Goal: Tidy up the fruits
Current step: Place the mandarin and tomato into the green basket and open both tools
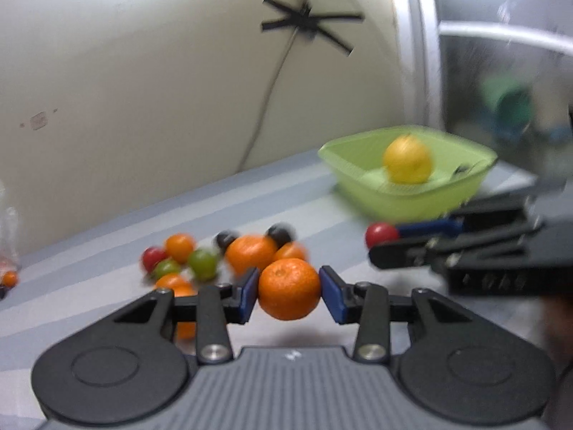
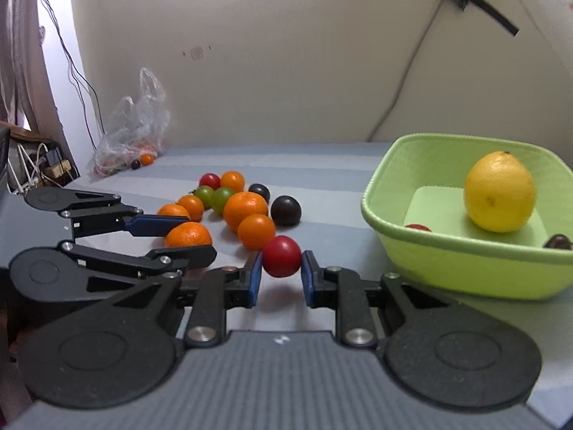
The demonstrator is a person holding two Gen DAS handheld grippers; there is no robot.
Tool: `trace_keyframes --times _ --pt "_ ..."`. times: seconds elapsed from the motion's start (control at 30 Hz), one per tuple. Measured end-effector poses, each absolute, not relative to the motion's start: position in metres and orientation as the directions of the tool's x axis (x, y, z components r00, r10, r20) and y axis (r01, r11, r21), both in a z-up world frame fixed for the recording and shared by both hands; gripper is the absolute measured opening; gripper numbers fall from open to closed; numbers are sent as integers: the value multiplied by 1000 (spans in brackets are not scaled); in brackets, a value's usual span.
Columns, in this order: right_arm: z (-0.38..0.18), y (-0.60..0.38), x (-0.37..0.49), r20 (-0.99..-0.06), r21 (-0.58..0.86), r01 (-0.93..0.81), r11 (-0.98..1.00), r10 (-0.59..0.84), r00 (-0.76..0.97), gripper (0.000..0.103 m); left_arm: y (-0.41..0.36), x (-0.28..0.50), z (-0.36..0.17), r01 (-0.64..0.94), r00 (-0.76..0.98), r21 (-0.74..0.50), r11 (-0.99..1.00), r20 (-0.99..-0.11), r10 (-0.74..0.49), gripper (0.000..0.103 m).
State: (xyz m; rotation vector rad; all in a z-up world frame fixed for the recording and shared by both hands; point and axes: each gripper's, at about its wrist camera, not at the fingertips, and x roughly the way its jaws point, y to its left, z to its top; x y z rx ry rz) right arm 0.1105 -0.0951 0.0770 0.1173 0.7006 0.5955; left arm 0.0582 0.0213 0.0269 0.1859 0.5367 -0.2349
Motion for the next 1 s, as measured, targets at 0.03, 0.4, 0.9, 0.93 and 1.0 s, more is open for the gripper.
trace_keyframes --times 0.03,0.4,0.9,0.93,1.0 --pt "79 -99 107 -560 291 -474 831 550 620 26 18 59 33 285 833 89 954 -515 -201 37" --pt "97 -155 83 -338 108 -218 970 242 910 26 -41 142 58 379 777 -115 918 -499 -383 38" --pt "81 -199 113 -404 349 -74 934 221 888 47 -65 157 40 363 759 -104 926 -544 -358 39" --pt "80 -199 114 -403 350 -75 934 222 888 47 -64 155 41 365 760 -106 925 -540 -362 39" --pt "81 -198 113 -393 347 -75 935 218 893 47 -60 151 46 356 771 -109 928 -527 -358 46"
